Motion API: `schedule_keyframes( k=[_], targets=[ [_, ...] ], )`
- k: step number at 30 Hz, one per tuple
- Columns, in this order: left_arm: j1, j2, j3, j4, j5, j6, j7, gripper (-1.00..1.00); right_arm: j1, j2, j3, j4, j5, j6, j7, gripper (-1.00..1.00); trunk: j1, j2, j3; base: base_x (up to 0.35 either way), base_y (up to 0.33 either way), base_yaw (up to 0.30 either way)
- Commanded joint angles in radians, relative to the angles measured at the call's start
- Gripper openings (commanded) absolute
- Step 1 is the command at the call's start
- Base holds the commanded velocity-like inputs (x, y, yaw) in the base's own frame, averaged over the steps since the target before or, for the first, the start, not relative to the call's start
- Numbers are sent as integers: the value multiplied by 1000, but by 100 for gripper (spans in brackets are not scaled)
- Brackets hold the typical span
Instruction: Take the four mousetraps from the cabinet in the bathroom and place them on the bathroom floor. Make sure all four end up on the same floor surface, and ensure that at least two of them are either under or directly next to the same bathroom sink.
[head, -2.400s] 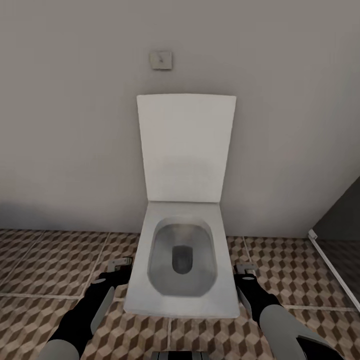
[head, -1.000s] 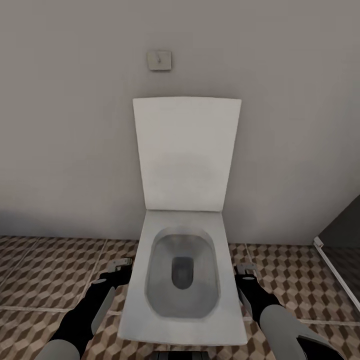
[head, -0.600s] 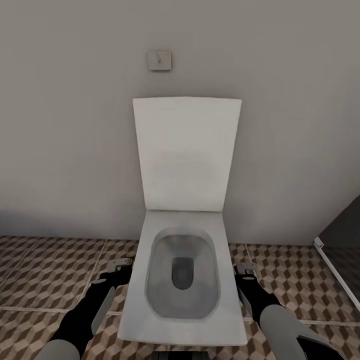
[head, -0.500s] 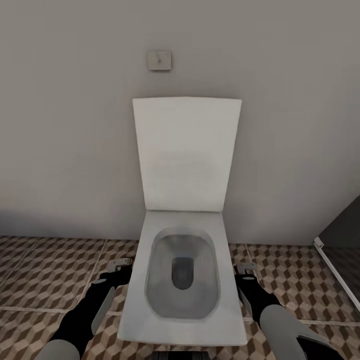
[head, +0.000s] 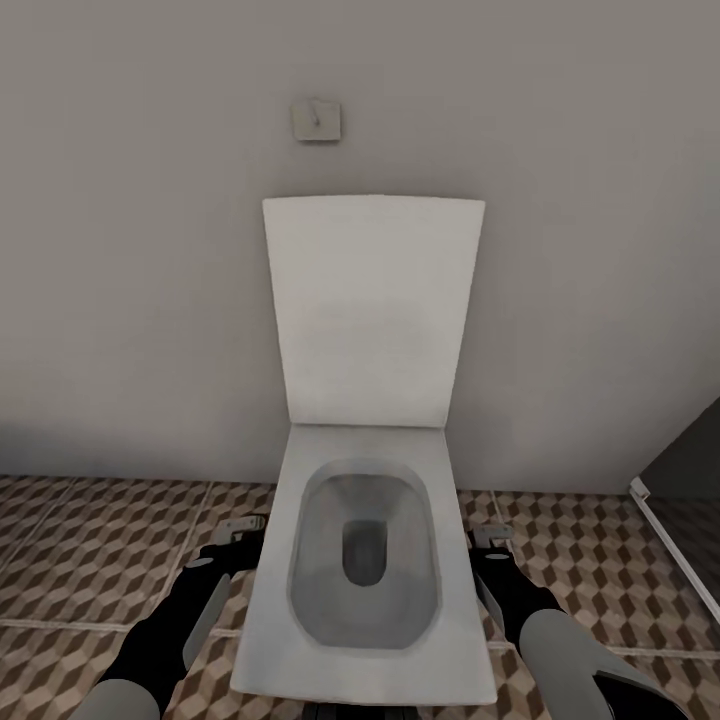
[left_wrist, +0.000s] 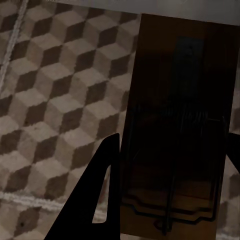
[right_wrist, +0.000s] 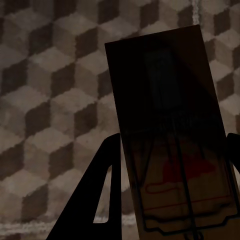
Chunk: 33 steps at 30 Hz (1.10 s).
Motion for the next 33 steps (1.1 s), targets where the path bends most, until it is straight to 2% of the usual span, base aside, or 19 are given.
schedule_keyframes(
  k=[1,18,21,24,26,29,33],
  targets=[
    [0,1,-6,-2,8,4,13,-100,0,1,-5,-2,9,6,1,-100,0,0,-1,1,0,0],
    [-1,6,-6,30,12,3,15,-100,0,-4,-6,1,-1,1,-1,-100,0,0,-1,0,0,0],
    [-17,8,-4,65,14,1,15,-100,0,-28,-12,11,-6,-7,-2,-100,0,0,-1,0,0,0],
    [-46,11,-2,134,14,-6,19,-100,0,-57,-16,46,-10,-41,-2,-100,0,0,-1,0,0,0],
    [-70,17,-2,195,14,-43,20,-100,0,-77,-17,81,-11,-69,-2,-100,0,0,-1,0,0,0],
    [-87,21,0,246,14,-101,21,-100,0,-93,-17,103,-11,-90,-2,-100,0,0,-1,0,0,0],
    [-94,23,0,267,14,-131,21,-100,0,-101,-17,113,-11,-100,-3,-100,0,0,-1,0,0,0]
  ],
)
